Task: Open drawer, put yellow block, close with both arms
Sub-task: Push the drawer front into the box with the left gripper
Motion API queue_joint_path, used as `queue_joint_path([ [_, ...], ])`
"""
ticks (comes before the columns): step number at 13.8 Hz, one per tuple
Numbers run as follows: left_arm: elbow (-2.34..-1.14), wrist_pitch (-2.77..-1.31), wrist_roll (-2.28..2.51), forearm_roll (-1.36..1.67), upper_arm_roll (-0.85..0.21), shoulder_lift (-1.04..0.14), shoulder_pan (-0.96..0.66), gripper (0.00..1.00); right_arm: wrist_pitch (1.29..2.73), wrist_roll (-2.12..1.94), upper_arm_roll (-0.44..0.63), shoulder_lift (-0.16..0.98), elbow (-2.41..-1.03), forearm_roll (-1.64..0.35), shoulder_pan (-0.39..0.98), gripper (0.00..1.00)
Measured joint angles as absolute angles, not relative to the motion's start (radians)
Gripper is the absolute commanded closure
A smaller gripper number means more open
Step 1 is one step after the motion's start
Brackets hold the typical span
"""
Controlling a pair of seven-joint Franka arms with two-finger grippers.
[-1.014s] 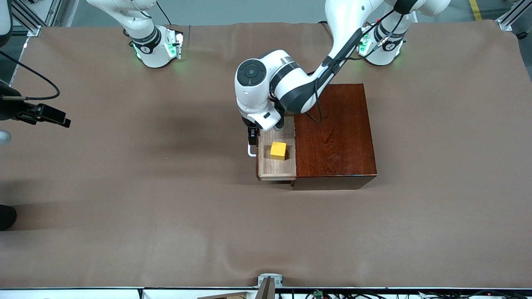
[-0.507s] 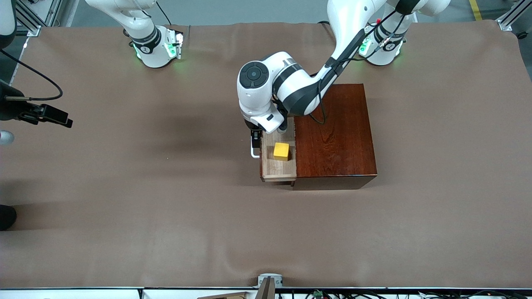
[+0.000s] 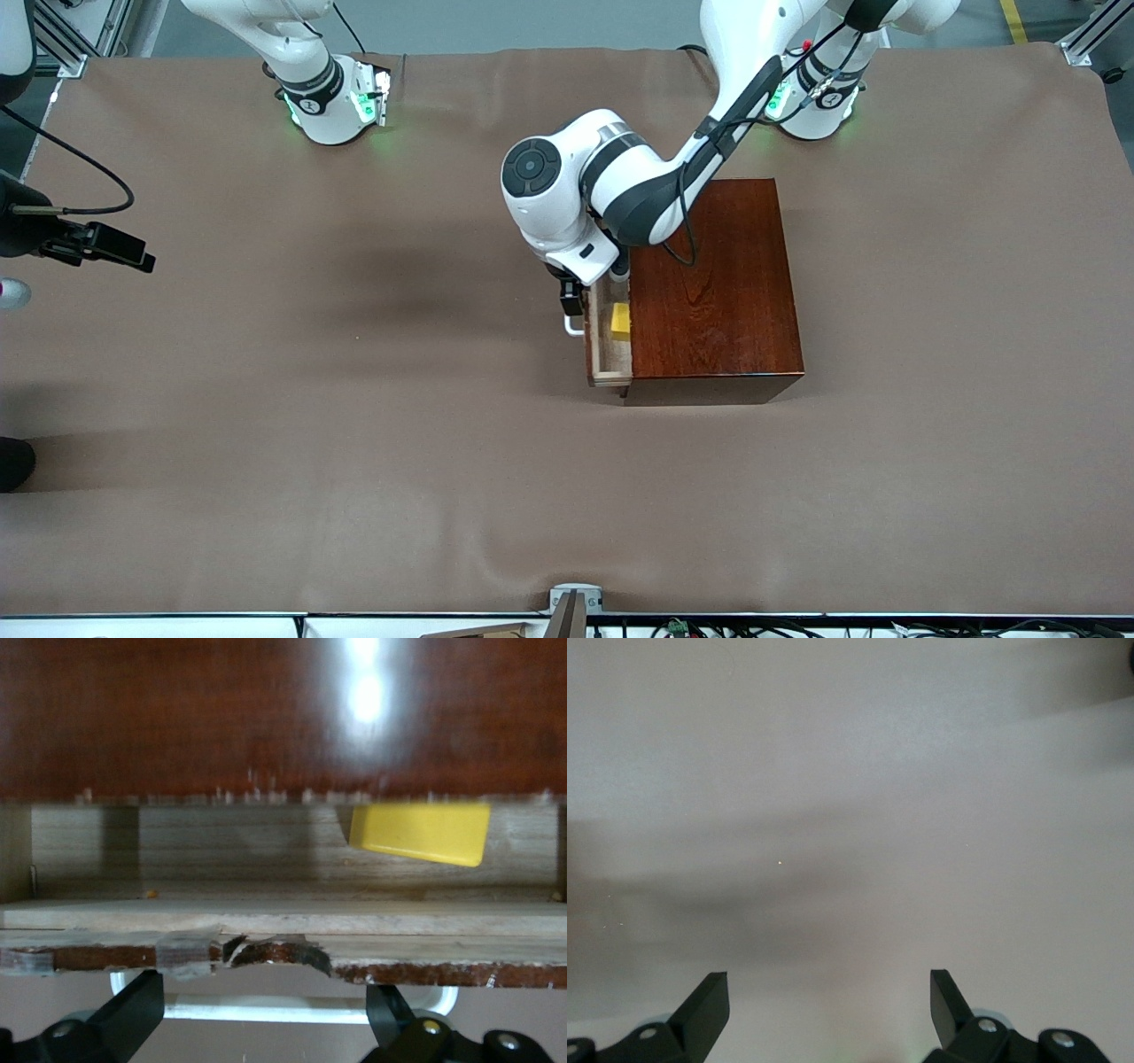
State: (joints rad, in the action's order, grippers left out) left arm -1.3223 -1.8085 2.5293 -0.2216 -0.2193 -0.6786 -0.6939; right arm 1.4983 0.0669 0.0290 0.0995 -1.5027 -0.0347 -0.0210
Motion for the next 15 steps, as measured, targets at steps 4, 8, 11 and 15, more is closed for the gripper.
queue_joint_path([
  [4,-1.330,-1.705,2.536,-0.290,-0.214,-0.679,-0.684,0.00,1.498,0.067,0.029,0.099,-1.499,-0.035,-0.019,0.00],
  [8,-1.326,-1.688,2.546,-0.321,-0.214,-0.671,-0.683,0.00,1.498,0.067,0.030,0.099,-1.499,-0.035,-0.019,0.00],
  [11,-1.307,-1.686,2.548,-0.335,-0.211,-0.634,-0.680,0.00,1.498,0.067,0.030,0.099,-1.498,-0.035,-0.019,0.00],
  [15,-1.263,-1.684,2.533,-0.340,-0.172,-0.554,-0.649,0.00,1.498,0.067,0.030,0.099,-1.498,-0.035,-0.019,0.00],
])
